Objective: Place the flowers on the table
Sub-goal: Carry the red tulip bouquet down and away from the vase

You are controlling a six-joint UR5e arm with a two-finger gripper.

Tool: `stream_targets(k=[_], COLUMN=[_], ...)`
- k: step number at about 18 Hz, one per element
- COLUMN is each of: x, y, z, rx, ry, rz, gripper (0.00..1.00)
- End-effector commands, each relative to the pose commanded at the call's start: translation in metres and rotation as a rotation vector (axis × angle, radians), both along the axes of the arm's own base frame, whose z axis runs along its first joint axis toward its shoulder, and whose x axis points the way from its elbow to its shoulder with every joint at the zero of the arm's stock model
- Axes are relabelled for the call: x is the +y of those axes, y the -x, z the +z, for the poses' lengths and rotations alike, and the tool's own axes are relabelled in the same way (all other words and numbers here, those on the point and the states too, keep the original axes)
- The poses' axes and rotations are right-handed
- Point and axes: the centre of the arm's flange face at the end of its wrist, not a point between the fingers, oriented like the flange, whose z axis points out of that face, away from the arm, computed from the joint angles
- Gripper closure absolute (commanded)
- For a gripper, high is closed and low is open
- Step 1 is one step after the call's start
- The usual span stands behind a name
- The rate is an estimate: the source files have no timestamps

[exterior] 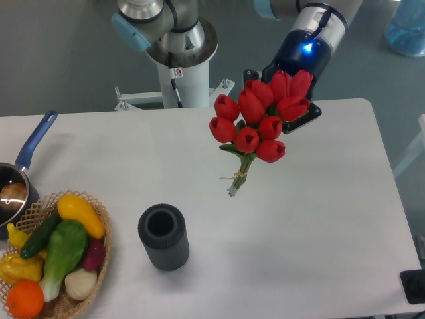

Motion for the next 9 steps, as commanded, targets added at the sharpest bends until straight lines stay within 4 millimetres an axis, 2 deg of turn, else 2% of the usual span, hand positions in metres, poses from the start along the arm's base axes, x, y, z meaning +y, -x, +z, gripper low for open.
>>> stream_targets(k=[6, 9], x=[-0.003, -0.01], y=[-0.004, -0.011], z=[0.002, 0.012], rx=[0.022, 0.08], ry=[0.043, 0.122], rz=[0.03, 0.088], gripper=[0.75, 0.75])
